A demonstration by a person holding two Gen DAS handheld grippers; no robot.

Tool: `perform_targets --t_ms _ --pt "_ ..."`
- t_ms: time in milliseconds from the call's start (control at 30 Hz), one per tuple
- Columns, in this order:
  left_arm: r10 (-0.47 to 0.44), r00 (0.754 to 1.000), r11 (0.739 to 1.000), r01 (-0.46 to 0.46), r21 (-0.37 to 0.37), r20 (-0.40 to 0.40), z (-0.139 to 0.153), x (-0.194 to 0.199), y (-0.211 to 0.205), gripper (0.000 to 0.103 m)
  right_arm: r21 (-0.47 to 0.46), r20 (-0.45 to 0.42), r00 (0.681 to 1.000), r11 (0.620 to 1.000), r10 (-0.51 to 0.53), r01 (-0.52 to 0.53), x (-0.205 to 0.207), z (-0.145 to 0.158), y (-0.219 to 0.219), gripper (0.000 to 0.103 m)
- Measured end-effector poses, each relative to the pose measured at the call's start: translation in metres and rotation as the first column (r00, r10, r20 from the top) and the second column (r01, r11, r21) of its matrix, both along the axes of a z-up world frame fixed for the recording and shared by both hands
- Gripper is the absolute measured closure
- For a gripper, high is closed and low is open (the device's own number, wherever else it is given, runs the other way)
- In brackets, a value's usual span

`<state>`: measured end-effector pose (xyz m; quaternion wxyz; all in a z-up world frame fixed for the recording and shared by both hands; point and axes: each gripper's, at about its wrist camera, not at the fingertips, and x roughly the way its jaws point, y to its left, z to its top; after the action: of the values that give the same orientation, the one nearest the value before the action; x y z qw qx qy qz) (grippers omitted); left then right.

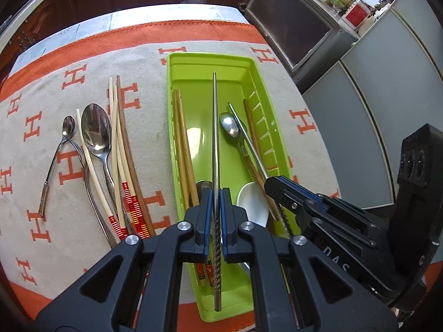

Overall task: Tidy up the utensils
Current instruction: 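Lower both steel chopsticks into the green tray and open both grippers, then move both grippers back over the remaining utensils in the pile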

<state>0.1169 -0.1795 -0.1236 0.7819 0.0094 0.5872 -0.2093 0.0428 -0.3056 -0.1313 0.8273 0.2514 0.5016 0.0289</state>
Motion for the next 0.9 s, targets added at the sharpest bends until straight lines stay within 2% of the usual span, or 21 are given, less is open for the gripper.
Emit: perform_targets --t_ms 300,367,433,533,733,900 --pt "-0.020 0.998 0.999 0.017 0.044 0.066 0.017 -0.018 0.016 0.096 -0.043 0.029 0.999 0.999 0.034 -0.033 -0.012 0.013 0.014 0.095" --pt "-0.019 0.996 0.998 0.014 0.055 0.084 0.021 -0.025 0.023 0.092 -0.052 0.029 0.999 0.998 0.038 -0.036 -0.015 0.015 0.017 0.093" --pt "-0.012 0.995 0.998 0.005 0.065 0.103 0.025 -0.032 0.031 0.086 -0.059 0.029 0.999 0.997 0.041 -0.040 -0.019 0.018 0.020 0.086" --pt "0.008 0.993 0.997 -0.018 0.080 0.119 0.027 -0.040 0.045 0.081 -0.077 0.031 0.998 0.996 0.052 -0.050 -0.024 0.020 0.026 0.086" --pt "0.077 0.987 0.991 -0.091 0.100 0.138 0.027 -0.049 0.080 0.080 -0.096 0.025 0.996 0.992 0.083 -0.081 -0.030 0.023 0.044 0.086" --pt "0.100 0.985 0.986 -0.116 0.117 0.141 0.023 -0.057 0.099 0.080 -0.124 0.016 0.992 0.985 0.125 -0.122 -0.033 0.025 0.064 0.086"
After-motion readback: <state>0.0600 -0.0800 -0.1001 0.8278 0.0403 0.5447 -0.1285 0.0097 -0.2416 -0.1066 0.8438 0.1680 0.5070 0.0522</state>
